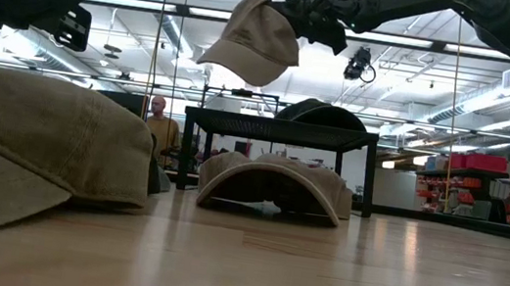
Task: Pick & Place hat
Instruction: Put the bottom right brown cap on the shelf
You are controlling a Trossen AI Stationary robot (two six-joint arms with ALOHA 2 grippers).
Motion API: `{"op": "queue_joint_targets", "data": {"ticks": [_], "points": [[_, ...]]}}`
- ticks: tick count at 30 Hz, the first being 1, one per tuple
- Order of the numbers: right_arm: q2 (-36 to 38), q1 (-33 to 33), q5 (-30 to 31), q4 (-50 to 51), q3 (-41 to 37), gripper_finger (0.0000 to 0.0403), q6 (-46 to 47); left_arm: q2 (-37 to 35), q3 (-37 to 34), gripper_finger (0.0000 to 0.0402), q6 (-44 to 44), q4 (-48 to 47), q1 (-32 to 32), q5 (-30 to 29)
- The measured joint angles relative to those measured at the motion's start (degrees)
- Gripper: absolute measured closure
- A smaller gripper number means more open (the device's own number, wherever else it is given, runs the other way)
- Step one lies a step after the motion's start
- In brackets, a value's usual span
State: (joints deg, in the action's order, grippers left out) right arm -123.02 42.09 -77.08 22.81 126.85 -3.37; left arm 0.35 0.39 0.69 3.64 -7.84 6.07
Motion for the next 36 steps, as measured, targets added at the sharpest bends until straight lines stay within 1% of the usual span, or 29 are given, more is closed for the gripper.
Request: {"op": "queue_joint_targets", "data": {"ticks": [7, 10, 20, 25, 31, 36], "points": [[0.0, 0.1, -4.2, 0.0, 0.0, 0.0367, 1.4, 0.0, 0.0, 0.0399, 0.0, 0.0, 0.0, 0.0], [0.0, 0.0, -4.5, -0.3, 0.0, 0.0367, 2.1, 0.0, 0.0, 0.0399, 0.0, 0.0, 0.0, 0.0], [0.0, -1.3, -6.6, -11.9, 0.0, 0.0367, 12.3, 0.0, 0.0, 0.0399, 0.0, 0.0, 0.0, 0.0], [0.0, -1.3, -6.6, -11.8, 0.0, 0.0367, 12.4, 0.0, 0.0, 0.0399, 0.0, 0.0, 0.0, 0.0], [0.0, -1.3, -8.3, -11.7, 0.0, 0.0367, 10.7, 0.0, 0.0, 0.0399, 0.0, 0.0, 0.0, 0.0], [0.0, -0.6, -11.7, -11.7, -0.9, 0.0367, 8.4, 0.0, 0.0, 0.0399, 0.0, 0.0, 0.0, 0.0]]}}
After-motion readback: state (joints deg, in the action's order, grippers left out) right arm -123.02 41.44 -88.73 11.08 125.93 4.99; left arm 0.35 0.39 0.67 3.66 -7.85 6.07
